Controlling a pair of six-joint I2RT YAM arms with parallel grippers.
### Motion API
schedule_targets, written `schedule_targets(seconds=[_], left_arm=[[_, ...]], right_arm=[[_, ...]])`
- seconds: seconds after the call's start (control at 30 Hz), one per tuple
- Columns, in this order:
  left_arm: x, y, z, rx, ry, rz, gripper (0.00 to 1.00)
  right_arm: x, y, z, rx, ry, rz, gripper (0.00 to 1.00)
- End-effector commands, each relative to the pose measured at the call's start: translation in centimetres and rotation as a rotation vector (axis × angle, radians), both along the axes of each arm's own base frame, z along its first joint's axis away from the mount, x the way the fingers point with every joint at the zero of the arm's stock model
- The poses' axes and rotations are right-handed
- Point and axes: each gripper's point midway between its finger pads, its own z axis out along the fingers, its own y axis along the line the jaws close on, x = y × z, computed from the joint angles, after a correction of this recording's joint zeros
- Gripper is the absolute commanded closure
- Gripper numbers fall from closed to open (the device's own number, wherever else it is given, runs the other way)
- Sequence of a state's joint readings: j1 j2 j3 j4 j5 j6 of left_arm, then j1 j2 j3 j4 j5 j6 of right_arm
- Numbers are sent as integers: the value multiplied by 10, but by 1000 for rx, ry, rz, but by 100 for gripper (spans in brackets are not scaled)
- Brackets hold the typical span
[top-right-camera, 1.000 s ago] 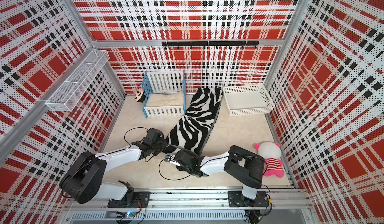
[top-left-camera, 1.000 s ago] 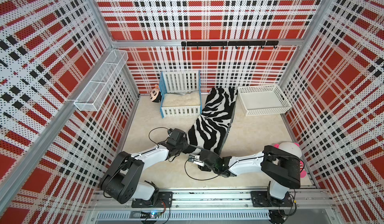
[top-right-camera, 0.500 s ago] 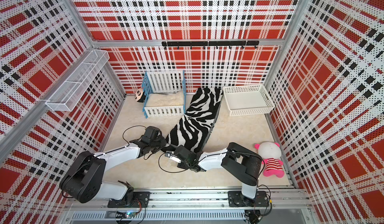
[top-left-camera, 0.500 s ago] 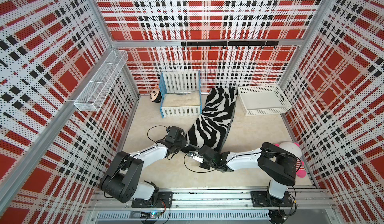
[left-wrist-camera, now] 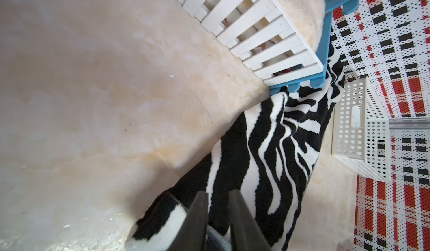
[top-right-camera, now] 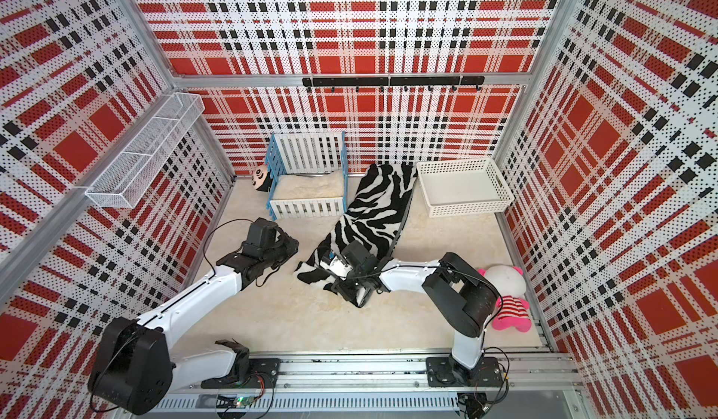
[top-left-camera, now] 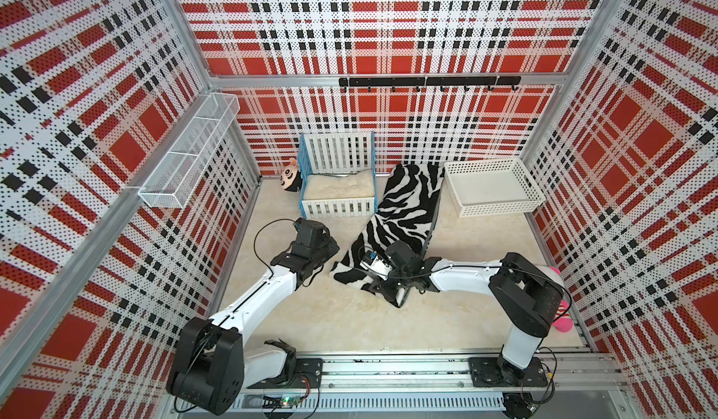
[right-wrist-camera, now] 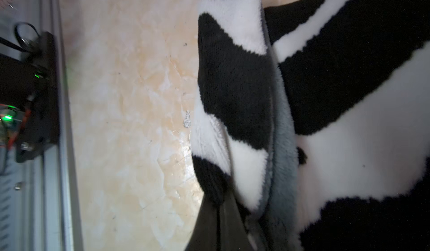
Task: Roll up the pillowcase
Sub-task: Roll the pillowcase at the center of the board.
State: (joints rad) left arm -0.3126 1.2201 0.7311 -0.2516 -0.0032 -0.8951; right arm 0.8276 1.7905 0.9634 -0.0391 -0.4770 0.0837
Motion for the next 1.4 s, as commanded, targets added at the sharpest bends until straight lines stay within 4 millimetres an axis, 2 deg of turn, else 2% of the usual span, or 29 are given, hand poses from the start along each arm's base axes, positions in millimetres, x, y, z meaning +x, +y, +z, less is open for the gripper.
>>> schedule_targets(seconds=[0.0,0.13,0.3,0.5,0.73,0.9,1.1,1.37], left_arm=[[-6,4,5,14,-1,-6,77],[-11,-4,8,29,-17,-21,77],[-22,-36,3,48,-28,-97,77],[-39,-70,-13,48,-16,-180,79],[-50,-90,-27,48,2,-237,82],[-41,-100,-28,49,-15,-252,82],[-22,-112,-40,84,-3,-265,82],[2,-111,-51,108,19,-237,82]], right_arm=[[-1,6,20,154,220,4,100],[12,-1,19,226,342,-41,100],[26,-11,8,280,475,-115,100],[39,-25,-2,334,579,-201,100],[52,-38,-6,398,642,-274,100],[59,-39,-7,425,681,-294,100],[65,-42,-7,428,687,-314,100],[68,-45,-8,389,664,-320,100]])
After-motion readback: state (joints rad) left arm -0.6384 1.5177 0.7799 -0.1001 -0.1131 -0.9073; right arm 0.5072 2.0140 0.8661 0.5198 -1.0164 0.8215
